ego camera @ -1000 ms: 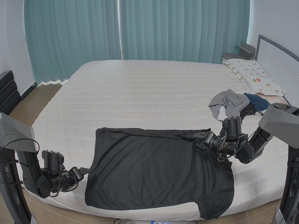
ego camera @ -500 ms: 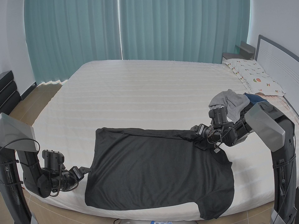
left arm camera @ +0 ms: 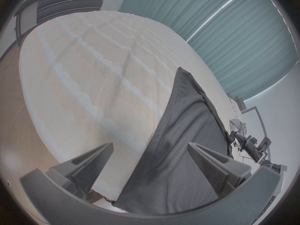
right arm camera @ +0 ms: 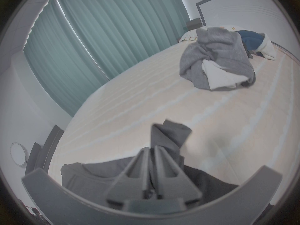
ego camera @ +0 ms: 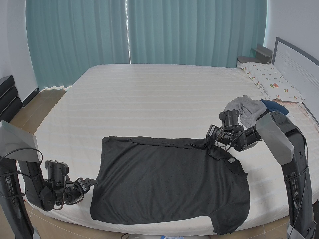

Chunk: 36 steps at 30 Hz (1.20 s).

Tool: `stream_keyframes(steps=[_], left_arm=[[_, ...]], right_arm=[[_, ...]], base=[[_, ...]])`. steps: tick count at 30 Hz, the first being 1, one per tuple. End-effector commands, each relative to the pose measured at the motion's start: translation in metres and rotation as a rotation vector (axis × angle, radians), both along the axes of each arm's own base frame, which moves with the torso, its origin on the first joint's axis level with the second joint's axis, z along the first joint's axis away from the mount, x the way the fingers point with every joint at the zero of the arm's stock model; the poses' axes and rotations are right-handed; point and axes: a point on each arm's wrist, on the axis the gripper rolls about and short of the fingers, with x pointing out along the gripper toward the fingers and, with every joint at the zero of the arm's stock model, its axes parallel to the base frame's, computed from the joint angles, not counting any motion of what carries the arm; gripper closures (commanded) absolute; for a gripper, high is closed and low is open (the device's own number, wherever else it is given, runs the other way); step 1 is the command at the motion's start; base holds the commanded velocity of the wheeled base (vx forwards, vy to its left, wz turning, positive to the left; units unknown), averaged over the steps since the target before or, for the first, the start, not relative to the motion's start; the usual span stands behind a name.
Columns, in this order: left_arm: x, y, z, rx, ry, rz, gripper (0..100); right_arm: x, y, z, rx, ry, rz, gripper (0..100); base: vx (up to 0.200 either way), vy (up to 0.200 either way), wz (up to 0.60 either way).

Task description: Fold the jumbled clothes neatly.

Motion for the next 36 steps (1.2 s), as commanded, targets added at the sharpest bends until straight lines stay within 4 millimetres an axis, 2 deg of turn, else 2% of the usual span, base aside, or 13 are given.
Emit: stream_keyframes(steps=[1, 6, 9, 15, 16, 18, 22, 30, 34, 36], left_arm=[[0.000, 0.000, -0.001, -0.001, 0.002, 0.000, 0], [0.000, 0.000, 0.000, -0.001, 0.000, 0.000, 0], [0.000, 0.000, -0.001, -0.001, 0.002, 0.000, 0], [0.000, 0.000, -0.001, -0.001, 0.002, 0.000, 0], [0.000, 0.000, 0.000, -0.001, 0.000, 0.000, 0], [0.000, 0.000, -0.001, -0.001, 0.002, 0.000, 0], [0.000, 0.000, -0.001, -0.001, 0.002, 0.000, 0], [0.000, 0.000, 0.000, -0.001, 0.000, 0.000, 0], [0.000, 0.000, -0.001, -0.001, 0.002, 0.000, 0], [0.000, 0.000, -0.001, -0.001, 0.002, 0.000, 0]], right_arm=[[0.013, -0.001, 0.000, 0.006, -0.046, -0.009, 100], [0.024, -0.002, 0.001, 0.008, -0.126, -0.048, 100], [0.022, -0.002, 0.001, 0.008, -0.125, -0.046, 100], [-0.005, -0.004, 0.019, 0.005, -0.076, -0.005, 100], [-0.018, -0.004, 0.030, 0.011, -0.090, 0.048, 0], [-0.035, -0.005, 0.039, 0.019, -0.106, 0.127, 0], [-0.057, -0.014, 0.025, -0.082, -0.028, 0.201, 0], [-0.067, -0.018, 0.016, -0.126, 0.014, 0.210, 0], [-0.080, -0.017, 0.032, -0.149, -0.003, 0.232, 0], [-0.085, -0.015, 0.031, -0.159, 0.013, 0.246, 0]], base=[[0.000, 0.000, 0.00], [0.000, 0.000, 0.00], [0.000, 0.000, 0.00], [0.000, 0.000, 0.00], [0.000, 0.000, 0.00], [0.000, 0.000, 0.00], [0.000, 0.000, 0.00], [0.000, 0.000, 0.00], [0.000, 0.000, 0.00], [0.000, 0.000, 0.00]])
